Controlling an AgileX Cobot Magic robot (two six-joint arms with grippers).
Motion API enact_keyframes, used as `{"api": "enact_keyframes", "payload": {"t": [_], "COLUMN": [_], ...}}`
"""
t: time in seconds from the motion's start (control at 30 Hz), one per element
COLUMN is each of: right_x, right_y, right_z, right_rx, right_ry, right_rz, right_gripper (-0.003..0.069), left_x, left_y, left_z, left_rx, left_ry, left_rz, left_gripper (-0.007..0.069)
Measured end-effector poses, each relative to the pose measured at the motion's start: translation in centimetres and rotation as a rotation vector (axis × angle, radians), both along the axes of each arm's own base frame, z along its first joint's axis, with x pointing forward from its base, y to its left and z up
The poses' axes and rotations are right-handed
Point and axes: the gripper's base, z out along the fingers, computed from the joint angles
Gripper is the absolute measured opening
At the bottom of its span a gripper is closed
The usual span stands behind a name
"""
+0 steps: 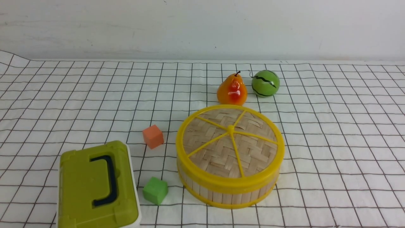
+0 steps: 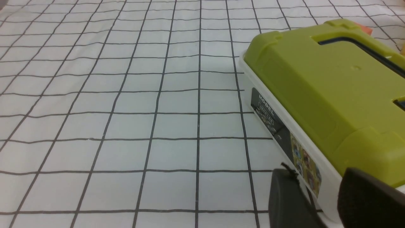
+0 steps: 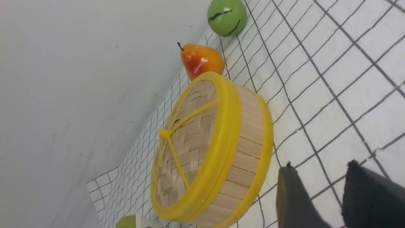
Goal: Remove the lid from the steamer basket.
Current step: Use the right arm to lift the lid of the steamer
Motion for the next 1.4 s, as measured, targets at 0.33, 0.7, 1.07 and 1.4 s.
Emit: {"api": "enact_keyframes", "payload": {"t": [0.33, 0.7, 1.07, 1.4], "right_x": [-0.2, 3.4, 12.4, 19.5], "right_y": [0.1, 1.3, 5.8, 14.3], "right_z": [1.6, 16.7, 21.7, 20.8], "right_rx": [-0.231, -0.883, -1.176, -1.379], "right_ry": [-0.097, -0.136, 0.026, 0.143], "right_rz": [0.051, 0.448, 1.101, 1.21], "right_gripper": [0.0232, -0.0021, -0.0012, 0.0005], "left_x": [0.0, 0.0, 0.0, 0.0], "left_y": [0.0, 0.0, 0.0, 0.0], "left_z": [0.0, 0.0, 0.0, 0.0], "left_rx": [0.0, 0.0, 0.0, 0.0], "left_ry": [0.0, 0.0, 0.0, 0.0], "left_rz": [0.0, 0.0, 0.0, 0.0], "left_gripper": [0.0239, 0.0239, 0.0239, 0.0239]}}
